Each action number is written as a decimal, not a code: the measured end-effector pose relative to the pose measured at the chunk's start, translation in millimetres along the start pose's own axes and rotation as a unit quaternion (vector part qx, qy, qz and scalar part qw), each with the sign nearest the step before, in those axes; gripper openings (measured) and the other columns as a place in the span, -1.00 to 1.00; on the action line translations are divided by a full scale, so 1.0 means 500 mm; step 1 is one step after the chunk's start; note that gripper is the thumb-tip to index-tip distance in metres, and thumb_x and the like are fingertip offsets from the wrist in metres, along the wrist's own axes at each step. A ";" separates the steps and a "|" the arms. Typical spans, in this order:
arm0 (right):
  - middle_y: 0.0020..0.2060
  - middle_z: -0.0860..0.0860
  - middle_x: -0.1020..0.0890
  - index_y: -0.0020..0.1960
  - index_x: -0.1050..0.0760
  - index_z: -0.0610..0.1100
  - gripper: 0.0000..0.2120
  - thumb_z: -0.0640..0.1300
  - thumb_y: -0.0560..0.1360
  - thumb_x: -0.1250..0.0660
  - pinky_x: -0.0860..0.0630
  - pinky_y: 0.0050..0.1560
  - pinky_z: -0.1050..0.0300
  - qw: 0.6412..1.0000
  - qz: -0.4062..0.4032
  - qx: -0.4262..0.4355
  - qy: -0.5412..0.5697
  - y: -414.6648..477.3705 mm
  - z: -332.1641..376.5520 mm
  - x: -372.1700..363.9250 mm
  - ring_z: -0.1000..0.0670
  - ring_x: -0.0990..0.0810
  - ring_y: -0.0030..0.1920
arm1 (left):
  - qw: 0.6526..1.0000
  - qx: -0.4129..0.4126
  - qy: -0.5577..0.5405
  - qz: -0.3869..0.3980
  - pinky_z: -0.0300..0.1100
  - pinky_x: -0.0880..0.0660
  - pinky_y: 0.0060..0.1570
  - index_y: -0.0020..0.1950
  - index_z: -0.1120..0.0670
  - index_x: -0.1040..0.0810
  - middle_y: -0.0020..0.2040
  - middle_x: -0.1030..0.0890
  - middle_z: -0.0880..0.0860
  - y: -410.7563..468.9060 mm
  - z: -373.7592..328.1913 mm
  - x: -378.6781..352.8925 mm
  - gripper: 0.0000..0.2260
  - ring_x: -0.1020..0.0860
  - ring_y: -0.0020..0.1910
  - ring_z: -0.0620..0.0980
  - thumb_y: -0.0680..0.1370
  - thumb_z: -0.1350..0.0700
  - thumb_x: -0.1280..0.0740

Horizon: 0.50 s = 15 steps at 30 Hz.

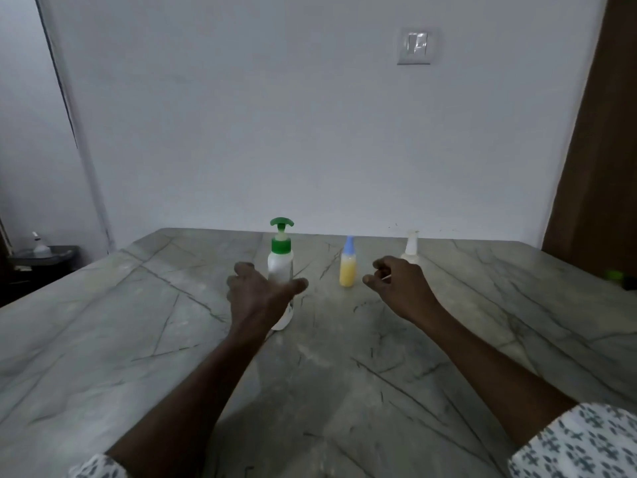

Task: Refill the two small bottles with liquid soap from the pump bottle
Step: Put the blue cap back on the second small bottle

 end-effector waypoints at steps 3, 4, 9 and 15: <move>-0.04 -0.08 -0.65 0.25 -0.51 -0.22 -0.58 -0.02 0.48 -0.43 -0.46 -0.06 0.20 1.000 0.021 0.003 -0.002 -0.018 -0.009 -0.002 0.02 -0.59 -0.09 | 1.000 -0.004 -0.012 0.018 0.16 -0.55 0.15 0.29 0.20 -0.31 0.23 -0.48 0.22 -0.002 0.003 -0.019 -0.22 -0.52 0.17 0.22 0.26 -0.02 -0.65; -0.04 -0.07 -0.65 0.24 -0.52 -0.22 -0.59 -0.02 0.48 -0.43 -0.45 -0.07 0.22 1.000 0.023 0.004 -0.004 -0.023 -0.011 0.000 0.02 -0.59 -0.09 | 1.000 -0.005 -0.020 0.017 0.14 -0.56 0.12 0.26 0.19 -0.33 0.20 -0.51 0.21 -0.002 0.005 -0.022 -0.28 -0.54 0.14 0.21 0.28 0.04 -0.65; -0.08 -0.04 -0.65 0.23 -0.52 -0.19 -0.62 -0.03 0.49 -0.42 -0.37 -0.24 0.43 1.000 0.029 0.001 -0.006 -0.051 -0.029 0.015 0.06 -0.58 -0.15 | 0.999 -0.034 -0.030 -0.020 0.02 -0.57 0.00 0.21 0.24 -0.50 0.11 -0.62 0.19 -0.004 -0.009 -0.005 -0.50 -0.55 -0.05 0.09 0.32 0.27 -0.57; -0.05 -0.04 -0.66 0.26 -0.52 -0.18 -0.61 -0.02 0.50 -0.40 -0.33 -0.28 0.51 0.999 0.047 0.003 -0.016 -0.071 -0.045 0.005 0.09 -0.56 -0.14 | 0.996 -0.054 -0.062 0.039 -0.07 -0.55 -0.07 0.24 0.21 -0.55 0.10 -0.65 0.16 0.060 -0.035 -0.016 -0.50 -0.60 -0.03 0.10 0.32 0.32 -0.56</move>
Point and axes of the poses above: each hand's wrist, its own y-axis towards the middle knuckle, its own x-axis out of the back of the hand, z = x × y, the point moved 10 cm from there along y, towards the middle knuckle
